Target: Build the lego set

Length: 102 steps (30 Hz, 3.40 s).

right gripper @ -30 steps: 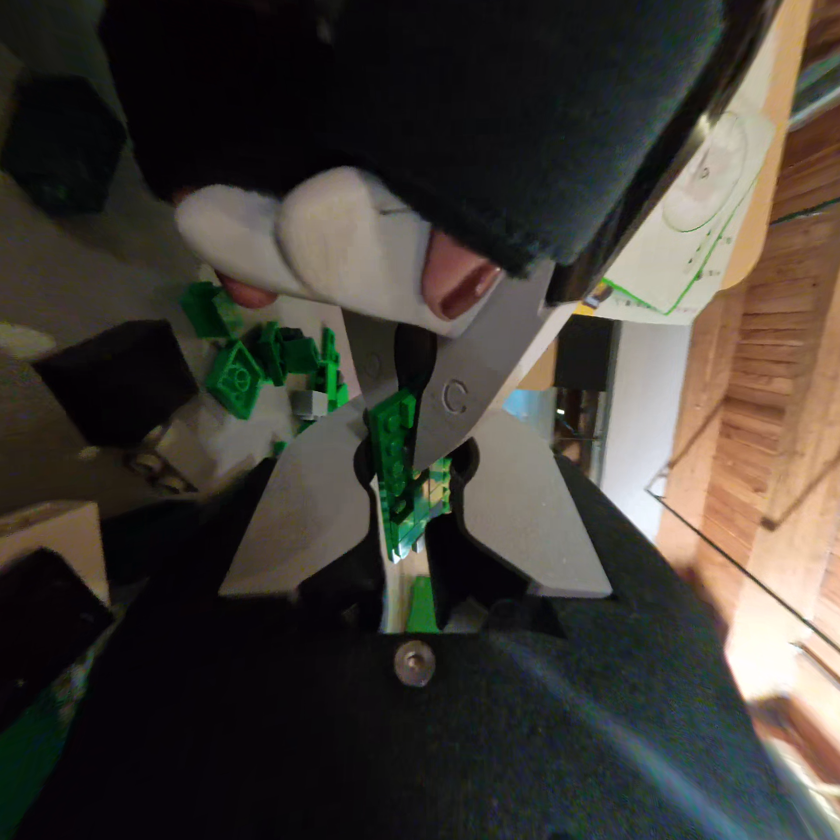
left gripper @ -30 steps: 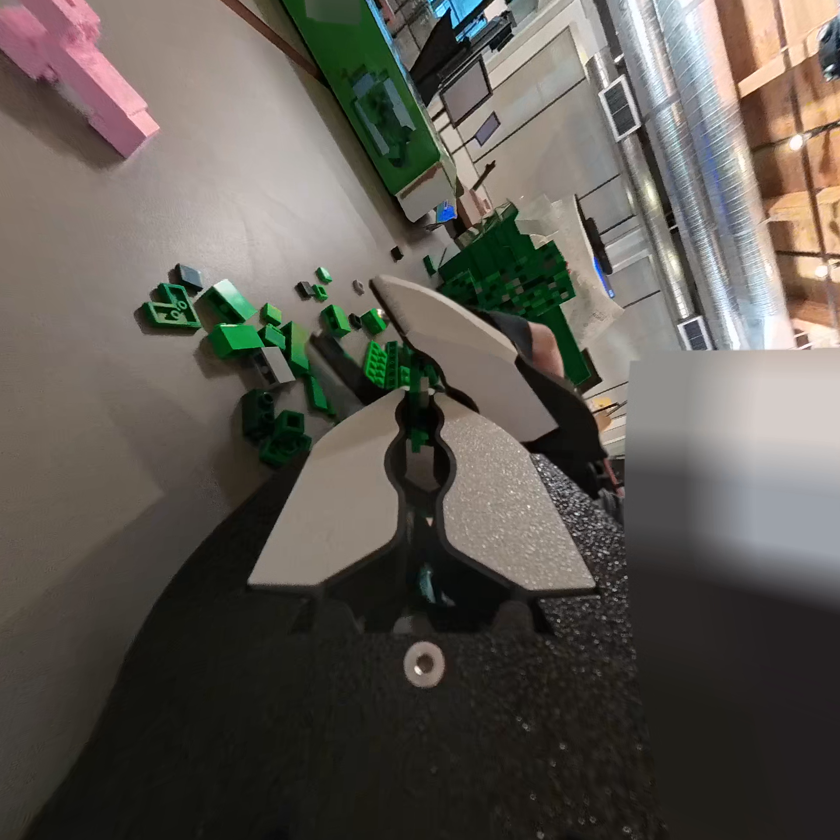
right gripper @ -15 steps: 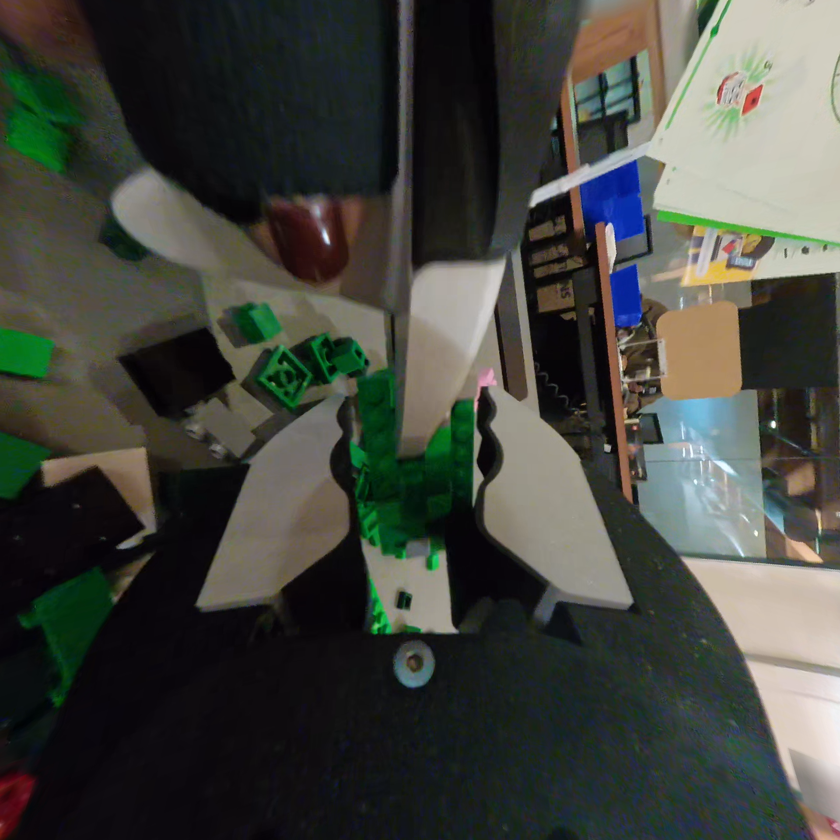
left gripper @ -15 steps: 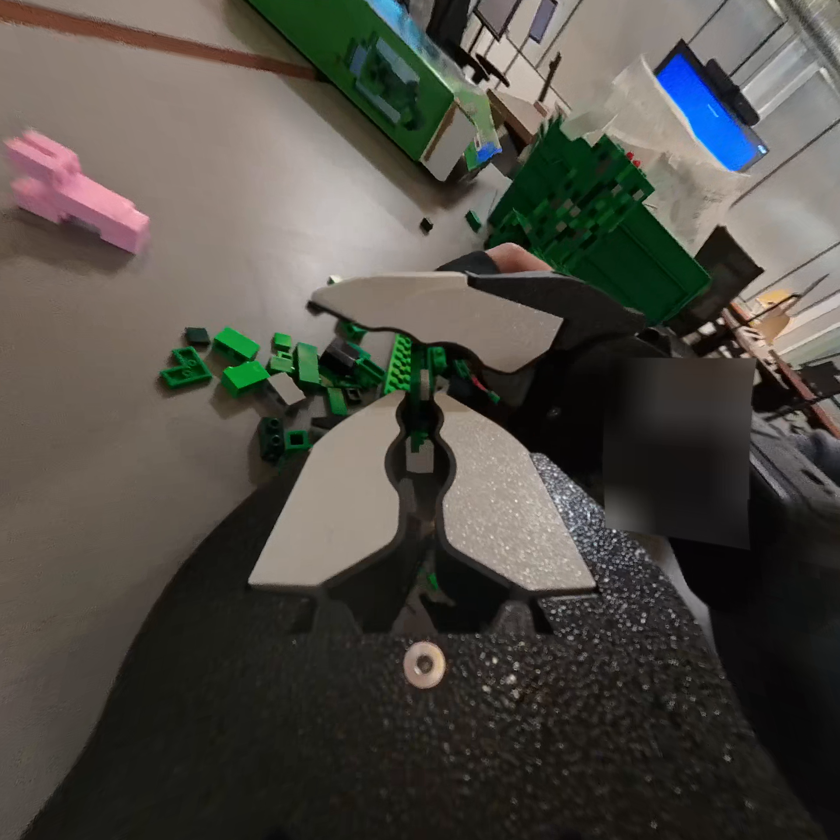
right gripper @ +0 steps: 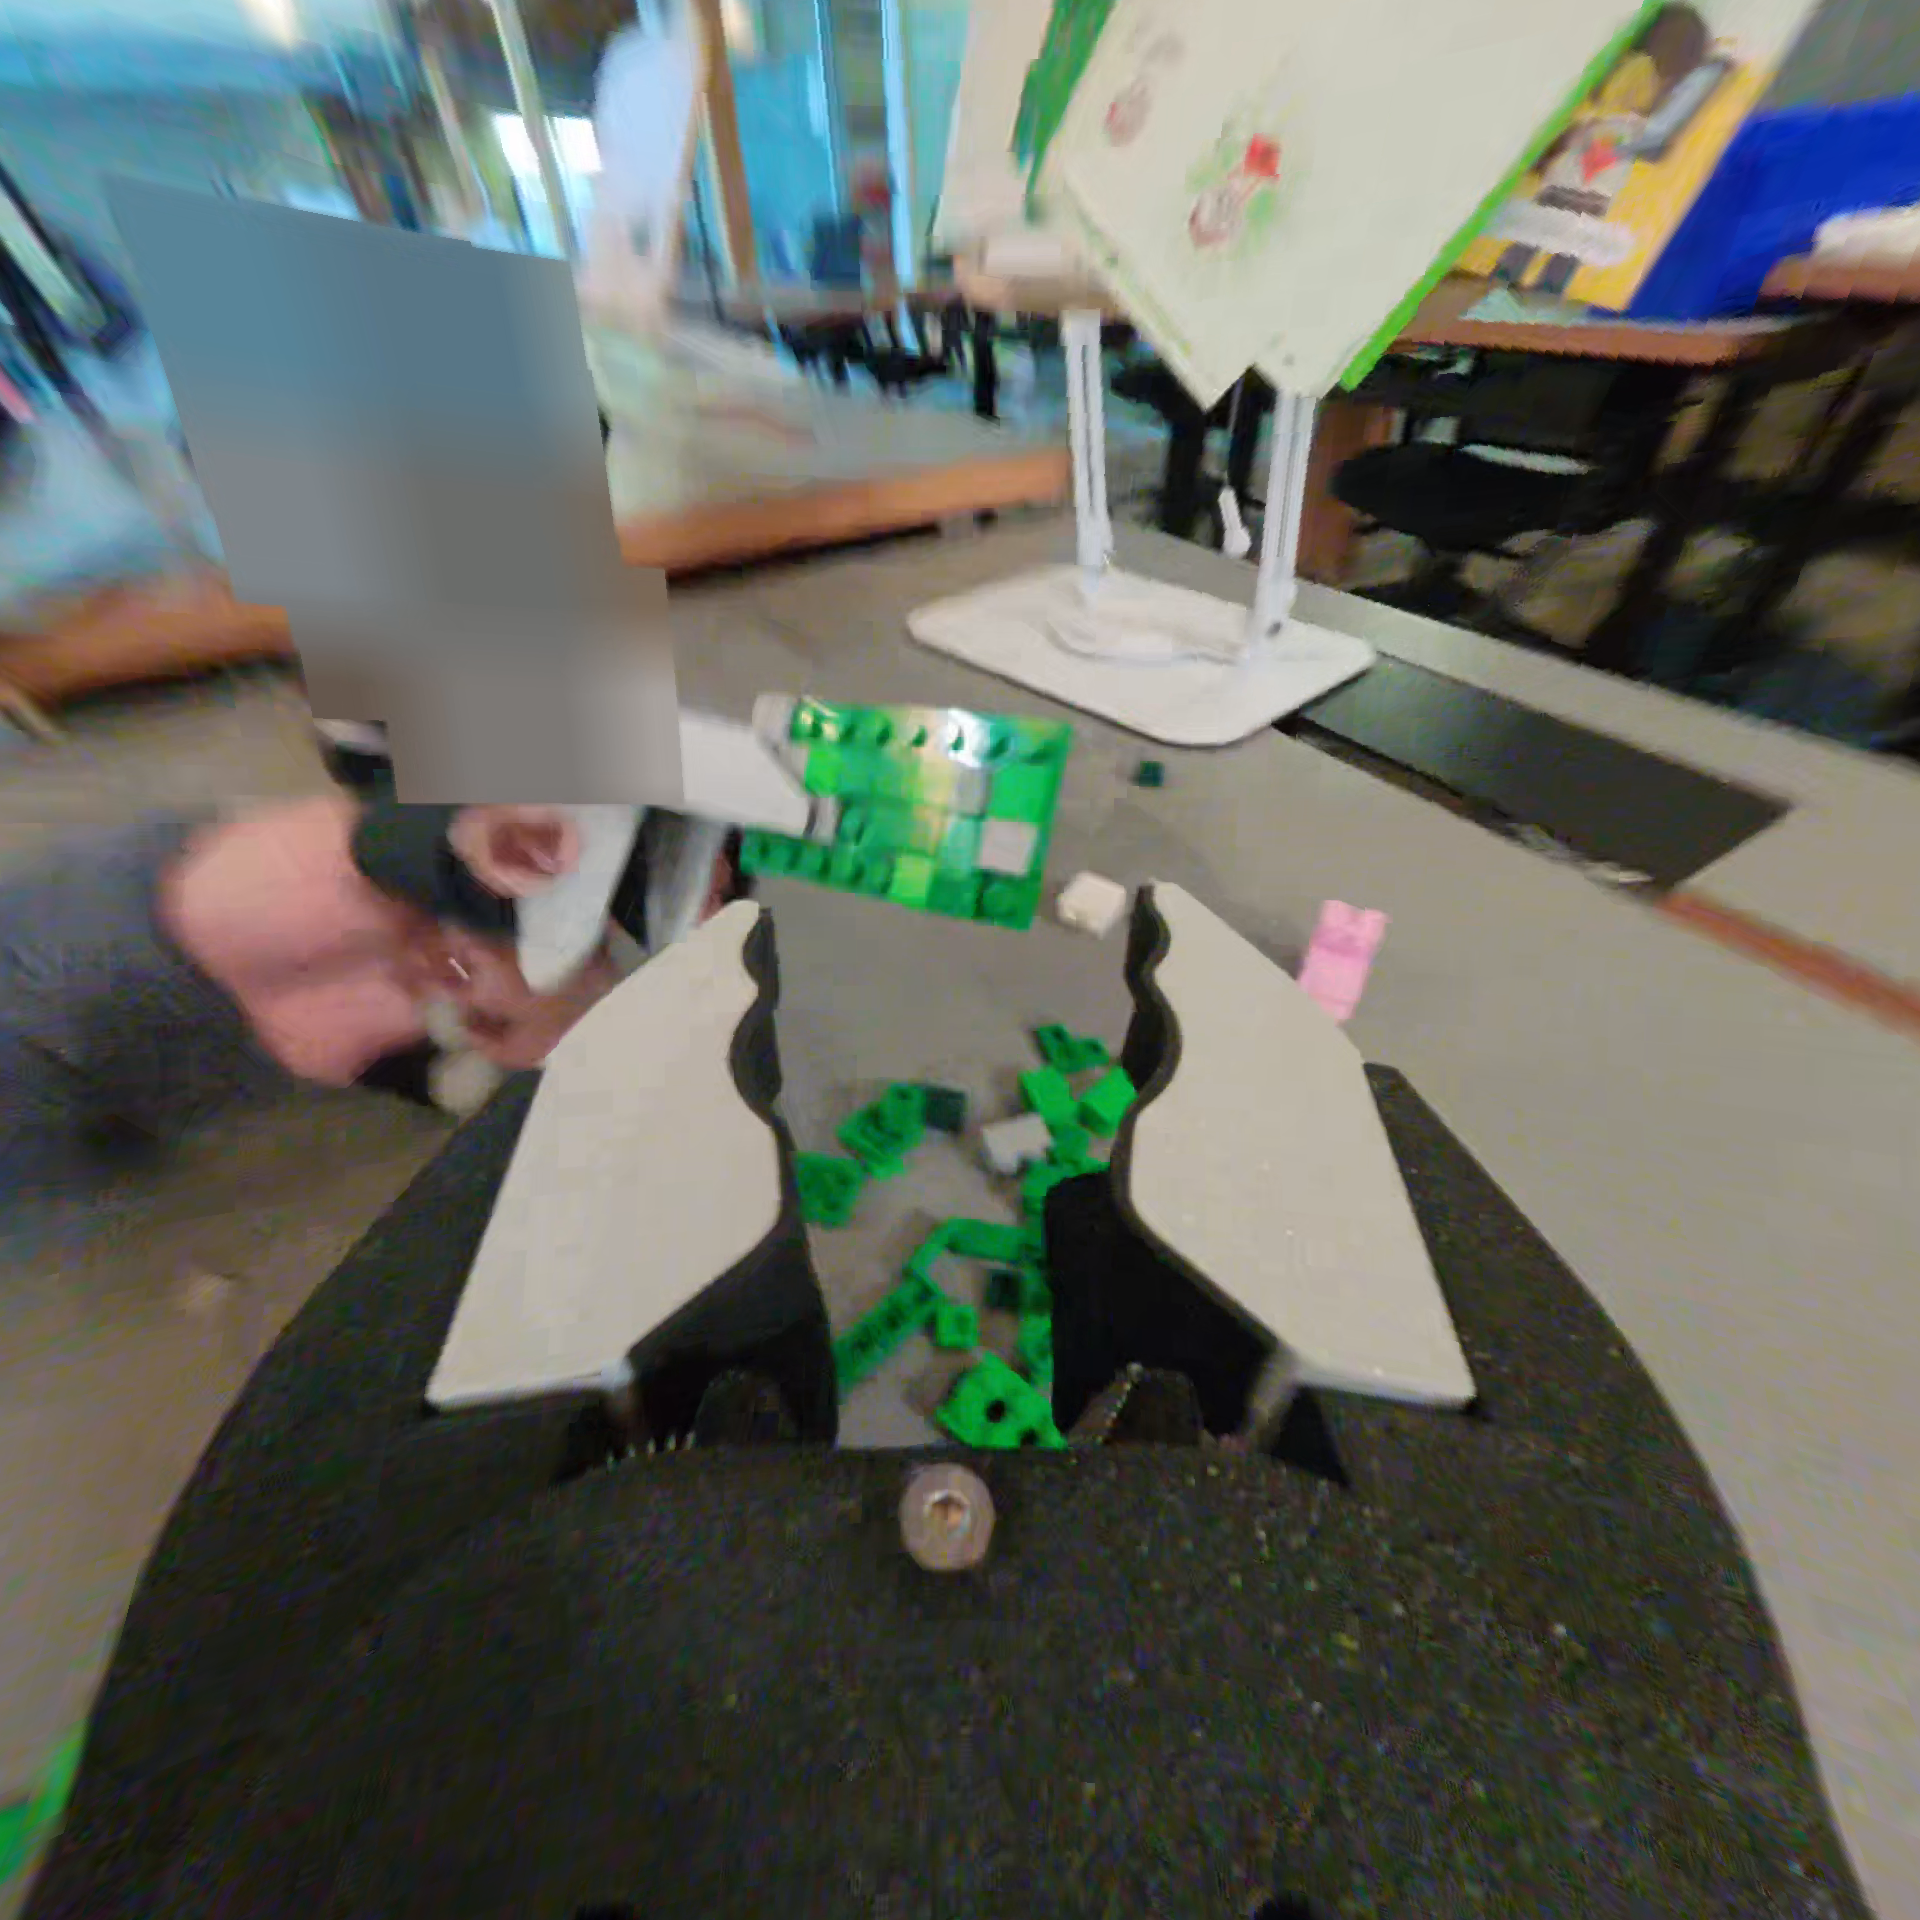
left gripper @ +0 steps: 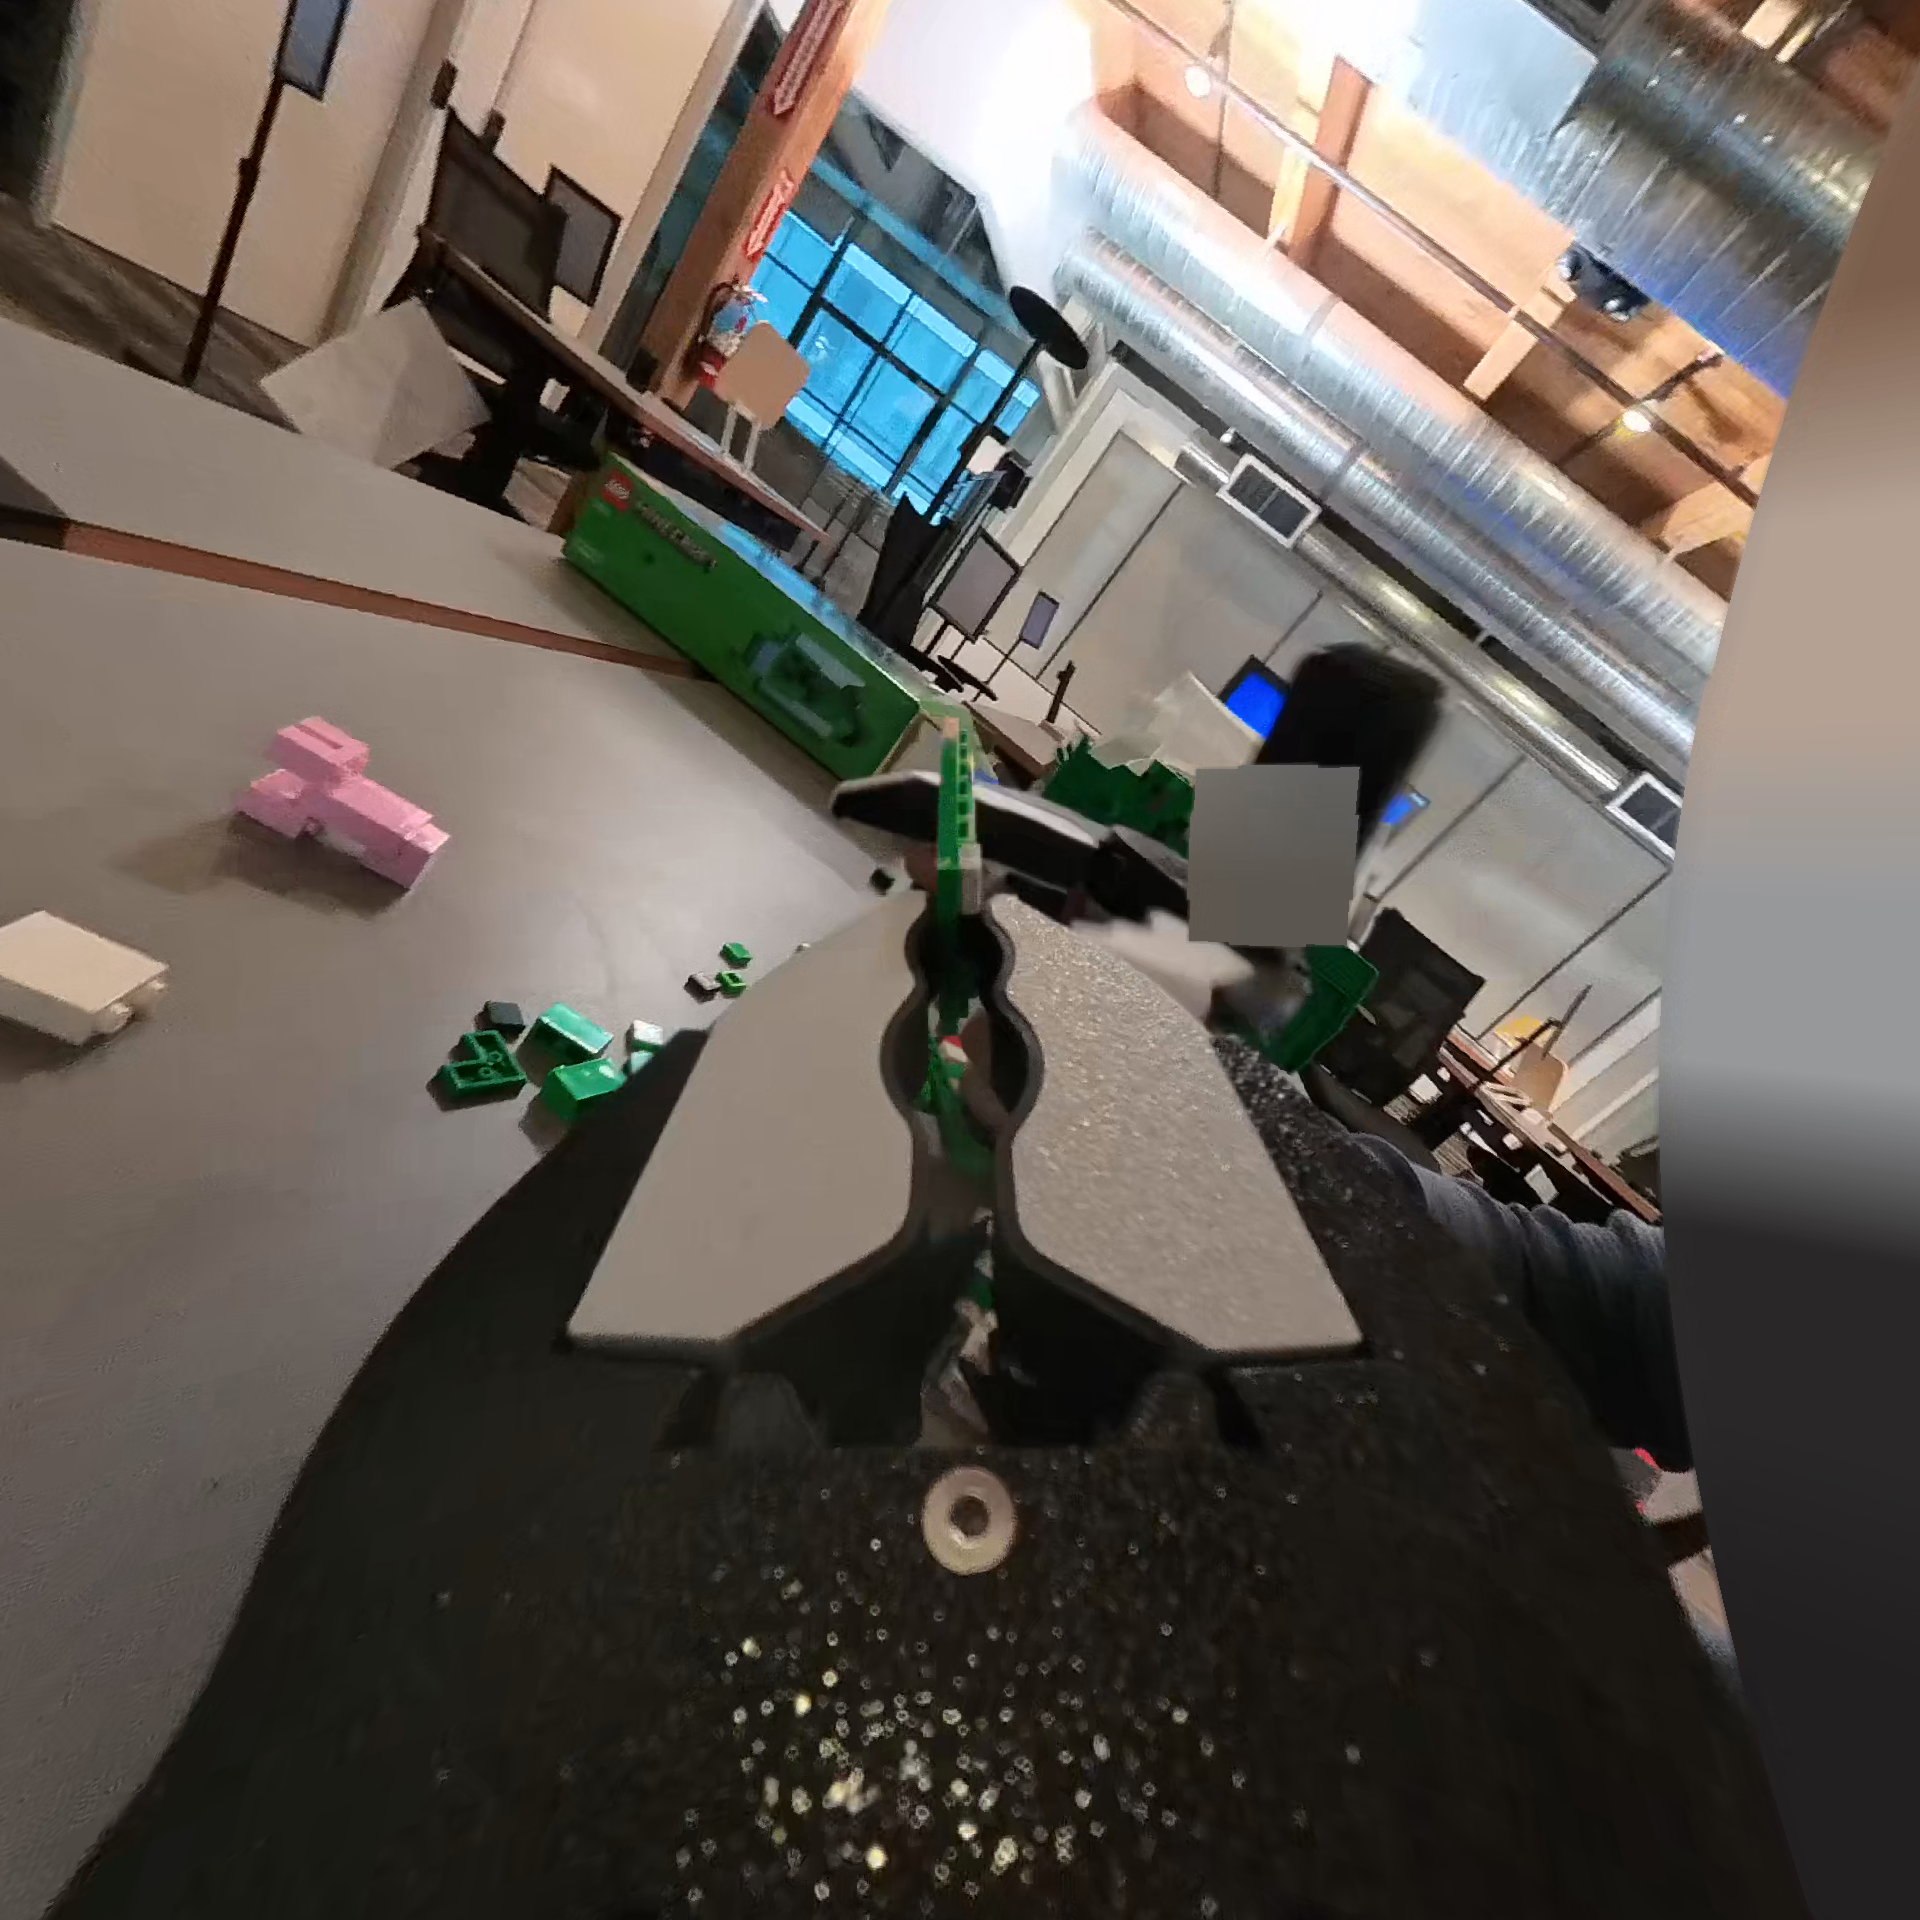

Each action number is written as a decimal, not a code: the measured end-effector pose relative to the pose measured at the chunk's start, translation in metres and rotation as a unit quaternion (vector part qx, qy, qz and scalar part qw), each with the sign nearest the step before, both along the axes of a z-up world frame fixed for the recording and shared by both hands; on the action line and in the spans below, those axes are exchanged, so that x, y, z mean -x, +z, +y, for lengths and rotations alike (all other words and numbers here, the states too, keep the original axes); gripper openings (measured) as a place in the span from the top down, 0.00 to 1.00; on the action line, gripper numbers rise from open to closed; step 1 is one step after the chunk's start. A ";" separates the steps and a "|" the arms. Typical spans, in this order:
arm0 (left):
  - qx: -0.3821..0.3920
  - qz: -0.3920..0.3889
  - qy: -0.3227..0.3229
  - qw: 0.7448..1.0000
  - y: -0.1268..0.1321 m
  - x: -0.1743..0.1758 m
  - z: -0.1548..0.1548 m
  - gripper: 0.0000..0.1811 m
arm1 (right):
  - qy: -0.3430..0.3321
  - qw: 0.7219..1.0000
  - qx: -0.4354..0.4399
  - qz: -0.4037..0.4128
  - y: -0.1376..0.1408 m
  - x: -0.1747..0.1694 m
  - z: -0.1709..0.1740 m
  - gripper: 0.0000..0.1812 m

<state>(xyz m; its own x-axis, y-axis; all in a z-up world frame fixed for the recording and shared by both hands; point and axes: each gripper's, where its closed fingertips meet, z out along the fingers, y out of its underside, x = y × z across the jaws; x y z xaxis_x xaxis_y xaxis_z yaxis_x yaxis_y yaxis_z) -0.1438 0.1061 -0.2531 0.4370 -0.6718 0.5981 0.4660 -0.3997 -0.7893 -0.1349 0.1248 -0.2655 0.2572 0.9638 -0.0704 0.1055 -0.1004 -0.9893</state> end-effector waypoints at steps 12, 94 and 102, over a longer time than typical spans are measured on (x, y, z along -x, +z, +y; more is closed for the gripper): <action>-0.035 0.228 -0.074 0.970 -0.030 -0.040 -0.016 0.75 | 0.197 0.975 0.095 -0.049 -0.002 -0.027 -0.028 0.96; 0.166 -0.006 -0.065 0.984 -0.035 -0.033 -0.003 0.95 | -0.133 0.719 -0.540 -0.417 -0.040 0.005 0.018 0.49; 0.096 0.090 -0.056 0.990 -0.035 -0.035 -0.005 0.95 | -0.102 0.762 -0.511 -0.386 -0.042 0.006 0.012 0.49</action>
<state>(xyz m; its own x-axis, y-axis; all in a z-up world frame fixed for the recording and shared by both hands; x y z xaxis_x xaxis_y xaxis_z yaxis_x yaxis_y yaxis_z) -0.1087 0.1012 -0.2880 0.4767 -0.6034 0.6392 0.2686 -0.5924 -0.7595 -0.1410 0.1371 -0.3076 -0.0057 0.3492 0.9370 0.7800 0.5879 -0.2143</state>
